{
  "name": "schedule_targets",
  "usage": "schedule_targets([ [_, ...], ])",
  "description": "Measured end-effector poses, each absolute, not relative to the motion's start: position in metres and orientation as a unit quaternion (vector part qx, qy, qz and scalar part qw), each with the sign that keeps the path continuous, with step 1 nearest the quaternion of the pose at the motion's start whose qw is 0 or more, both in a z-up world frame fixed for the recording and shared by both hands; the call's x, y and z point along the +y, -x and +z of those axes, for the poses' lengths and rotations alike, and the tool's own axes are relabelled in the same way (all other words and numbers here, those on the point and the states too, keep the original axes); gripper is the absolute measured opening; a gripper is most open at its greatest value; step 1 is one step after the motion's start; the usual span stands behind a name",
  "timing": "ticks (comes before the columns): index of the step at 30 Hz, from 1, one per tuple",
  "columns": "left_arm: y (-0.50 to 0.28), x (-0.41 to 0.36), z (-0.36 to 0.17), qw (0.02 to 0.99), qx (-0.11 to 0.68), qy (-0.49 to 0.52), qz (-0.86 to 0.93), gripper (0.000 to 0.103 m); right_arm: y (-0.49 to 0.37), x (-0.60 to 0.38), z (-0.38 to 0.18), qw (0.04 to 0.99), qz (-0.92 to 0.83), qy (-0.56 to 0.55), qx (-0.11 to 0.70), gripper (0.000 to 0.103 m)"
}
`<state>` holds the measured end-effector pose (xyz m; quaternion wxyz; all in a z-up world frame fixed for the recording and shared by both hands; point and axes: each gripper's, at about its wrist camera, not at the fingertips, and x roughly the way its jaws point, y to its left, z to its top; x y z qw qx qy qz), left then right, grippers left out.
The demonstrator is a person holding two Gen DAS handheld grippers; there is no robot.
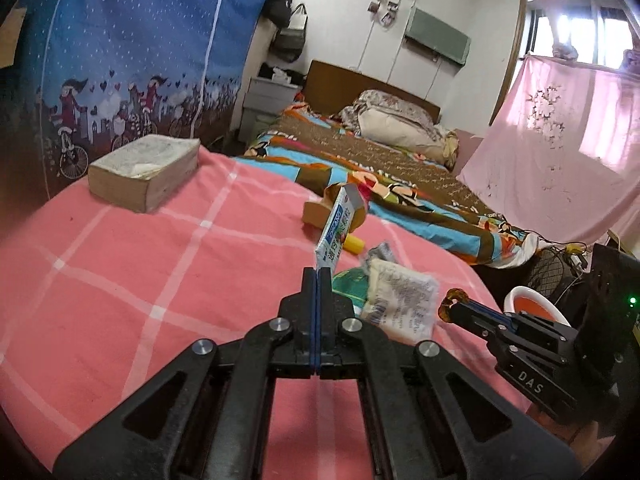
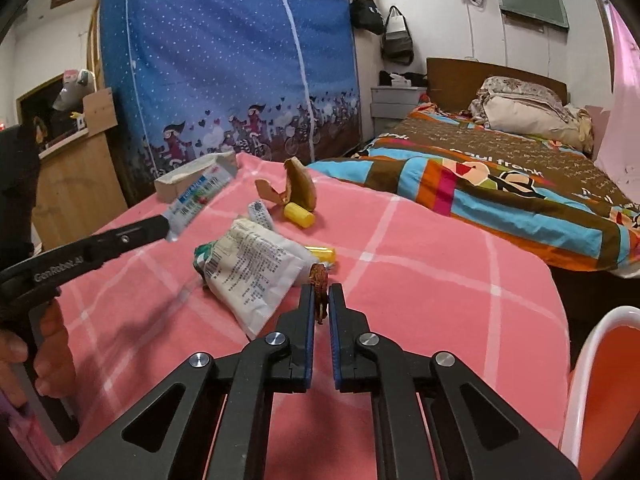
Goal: Collect trash
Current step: 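Lift both held items and carry them over the orange bucket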
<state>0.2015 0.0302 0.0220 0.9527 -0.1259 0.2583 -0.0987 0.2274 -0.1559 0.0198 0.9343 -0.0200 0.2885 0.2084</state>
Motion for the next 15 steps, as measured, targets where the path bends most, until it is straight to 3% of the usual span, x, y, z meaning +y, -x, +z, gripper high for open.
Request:
schedule_targets([
  [7, -0.184, 0.019, 0.032, 0.966, 0.209, 0.107, -0.106, 0.003, -0.213, -0.172, 0.032, 0.95, 0.196, 0.006, 0.244, 0.005],
  [15, -0.154, -0.009, 0.048, 0.979, 0.131, 0.076, -0.134, 0.003, -0.174, -0.2, 0.058, 0.975, 0.187, -0.011, 0.123, 0.005],
])
